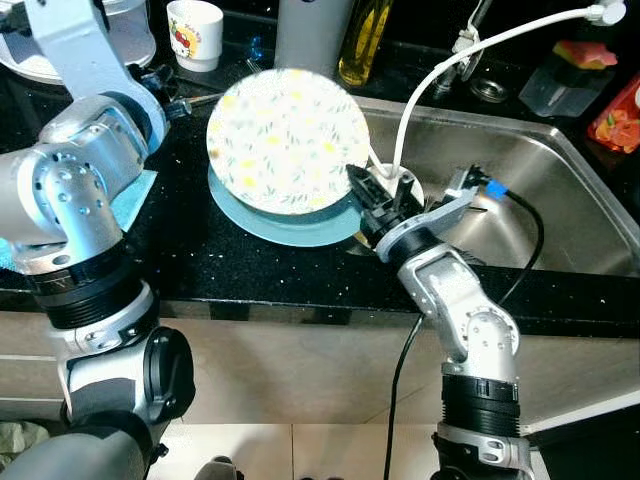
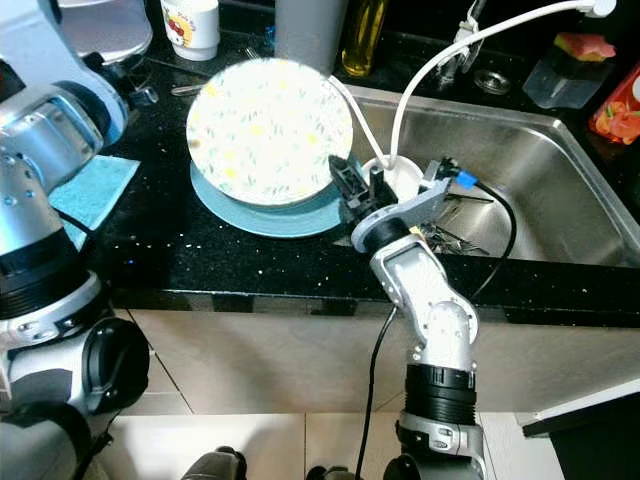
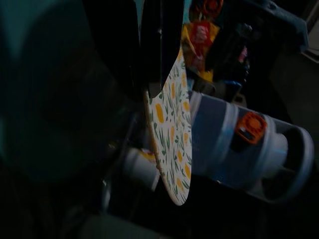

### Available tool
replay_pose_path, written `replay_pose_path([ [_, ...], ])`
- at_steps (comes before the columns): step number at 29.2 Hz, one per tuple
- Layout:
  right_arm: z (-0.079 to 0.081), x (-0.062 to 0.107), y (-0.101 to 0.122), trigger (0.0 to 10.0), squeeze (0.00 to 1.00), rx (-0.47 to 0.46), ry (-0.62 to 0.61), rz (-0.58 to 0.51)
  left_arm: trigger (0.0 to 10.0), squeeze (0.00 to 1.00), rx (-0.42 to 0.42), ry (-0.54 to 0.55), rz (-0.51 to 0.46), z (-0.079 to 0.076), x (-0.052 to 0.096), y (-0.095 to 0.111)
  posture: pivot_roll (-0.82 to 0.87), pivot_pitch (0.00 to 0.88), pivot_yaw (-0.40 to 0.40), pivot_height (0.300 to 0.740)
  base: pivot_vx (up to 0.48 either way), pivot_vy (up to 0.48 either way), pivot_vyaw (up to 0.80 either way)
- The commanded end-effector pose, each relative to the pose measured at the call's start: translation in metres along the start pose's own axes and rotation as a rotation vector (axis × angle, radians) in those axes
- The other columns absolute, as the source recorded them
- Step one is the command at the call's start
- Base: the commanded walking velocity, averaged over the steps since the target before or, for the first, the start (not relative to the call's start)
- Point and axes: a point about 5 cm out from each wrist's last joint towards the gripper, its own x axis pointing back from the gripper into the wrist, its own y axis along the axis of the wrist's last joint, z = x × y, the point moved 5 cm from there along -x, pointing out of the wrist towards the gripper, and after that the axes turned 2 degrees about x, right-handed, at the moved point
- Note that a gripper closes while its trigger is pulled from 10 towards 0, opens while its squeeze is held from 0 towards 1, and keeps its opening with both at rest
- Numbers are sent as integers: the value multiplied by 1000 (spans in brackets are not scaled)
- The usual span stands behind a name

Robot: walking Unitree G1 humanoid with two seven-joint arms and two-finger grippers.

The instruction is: Kitchen organization

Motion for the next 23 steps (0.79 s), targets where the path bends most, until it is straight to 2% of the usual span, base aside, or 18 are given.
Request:
replay_pose_path([
  [1,14,-5,7,0,0,-22,41,-76,10000,0,-44,-43,-23,-10,2,0,297,134,-161,740,0,0,0],
  [2,14,-5,7,0,0,-22,41,-76,10000,0,-44,-43,-23,-10,2,0,297,134,-161,740,0,0,0],
  [3,11,-5,17,667,0,24,16,-108,10000,0,-63,-64,-28,-14,2,0,293,130,-161,740,0,0,0],
  [4,9,-4,29,7373,0,62,0,-142,10000,0,-80,-91,-26,-18,3,-1,289,128,-158,740,0,0,0],
  [5,9,-4,29,7373,0,62,0,-142,10000,0,-80,-91,-26,-18,3,-1,289,128,-158,740,0,0,0],
  [6,6,-3,41,10000,0,113,-26,-178,10000,0,-91,-120,-24,-23,3,-3,288,127,-157,740,0,0,0],
  [7,1,2,69,10000,0,187,-77,-267,10000,0,-97,-171,-13,-32,4,-6,286,124,-156,740,0,0,0],
  [9,1,2,69,10000,0,187,-77,-267,10000,0,-97,-171,-13,-32,4,-6,286,124,-156,740,0,0,0],
  [11,-6,10,101,10000,0,250,-138,-375,10000,0,-100,-214,0,-39,5,-10,283,120,-154,740,0,0,0],
  [12,-6,10,101,10000,0,250,-138,-375,10000,0,-100,-214,0,-39,5,-10,283,120,-154,740,0,0,0],
  [14,-15,19,126,10000,0,307,-215,-458,10000,0,-120,-241,20,-42,6,-15,280,116,-153,740,0,0,0],
  [15,-15,19,126,10000,0,307,-215,-458,10000,0,-120,-241,20,-42,6,-15,280,116,-153,740,0,0,0],
  [17,-26,28,145,10000,0,362,-296,-517,10000,0,-143,-244,54,-41,6,-24,282,115,-151,740,0,0,0],
  [18,-26,28,145,10000,0,362,-296,-517,10000,0,-143,-244,54,-41,6,-24,282,115,-151,740,0,0,0],
  [20,-40,36,157,10000,0,391,-372,-549,10000,0,-139,-231,80,-37,5,-29,282,112,-149,740,0,0,0],
  [21,-40,36,157,10000,0,391,-372,-549,10000,0,-139,-231,80,-37,5,-29,282,112,-149,740,0,0,0],
  [22,-60,48,166,10000,0,392,-480,-586,10000,0,-138,-225,89,-34,5,-31,288,111,-147,740,0,0,0],
  [23,-66,52,168,10000,0,394,-517,-599,10000,0,-138,-226,90,-34,5,-32,288,111,-147,740,0,0,0],
])
